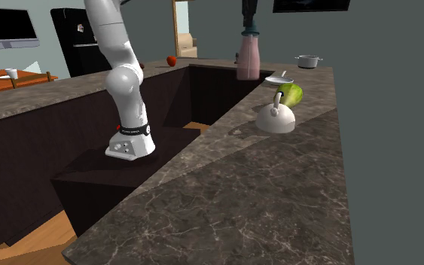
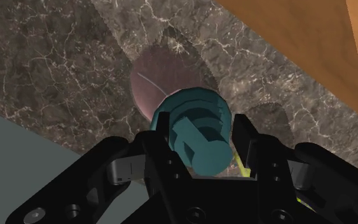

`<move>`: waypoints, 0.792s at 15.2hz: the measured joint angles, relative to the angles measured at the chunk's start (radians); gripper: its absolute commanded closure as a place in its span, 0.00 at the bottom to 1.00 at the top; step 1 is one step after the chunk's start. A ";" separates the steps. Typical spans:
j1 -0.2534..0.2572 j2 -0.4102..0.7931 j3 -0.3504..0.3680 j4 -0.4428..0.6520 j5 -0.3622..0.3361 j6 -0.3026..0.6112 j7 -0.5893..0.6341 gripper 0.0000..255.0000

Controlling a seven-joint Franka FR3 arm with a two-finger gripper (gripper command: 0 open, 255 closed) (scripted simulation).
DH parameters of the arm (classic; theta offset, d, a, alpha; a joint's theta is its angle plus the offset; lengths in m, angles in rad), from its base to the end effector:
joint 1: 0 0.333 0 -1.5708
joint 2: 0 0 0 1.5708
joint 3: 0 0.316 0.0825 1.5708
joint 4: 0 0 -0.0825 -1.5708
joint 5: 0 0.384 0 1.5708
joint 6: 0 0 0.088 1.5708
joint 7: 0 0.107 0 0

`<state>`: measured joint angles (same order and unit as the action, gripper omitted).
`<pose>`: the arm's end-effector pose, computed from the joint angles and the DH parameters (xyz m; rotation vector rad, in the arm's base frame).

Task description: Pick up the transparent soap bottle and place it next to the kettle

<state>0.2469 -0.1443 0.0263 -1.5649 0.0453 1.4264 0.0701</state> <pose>0.4721 0.1391 0.6902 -3.0832 -0.3241 0.0021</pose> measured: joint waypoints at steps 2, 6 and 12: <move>0.018 0.026 0.026 0.033 0.002 -0.005 0.045 1.00; 0.063 0.099 0.081 0.100 -0.001 0.005 0.144 1.00; 0.140 0.251 0.155 0.279 -0.027 -0.017 0.290 1.00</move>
<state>0.3867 0.1070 0.1813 -1.2862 0.0186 1.4090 0.3602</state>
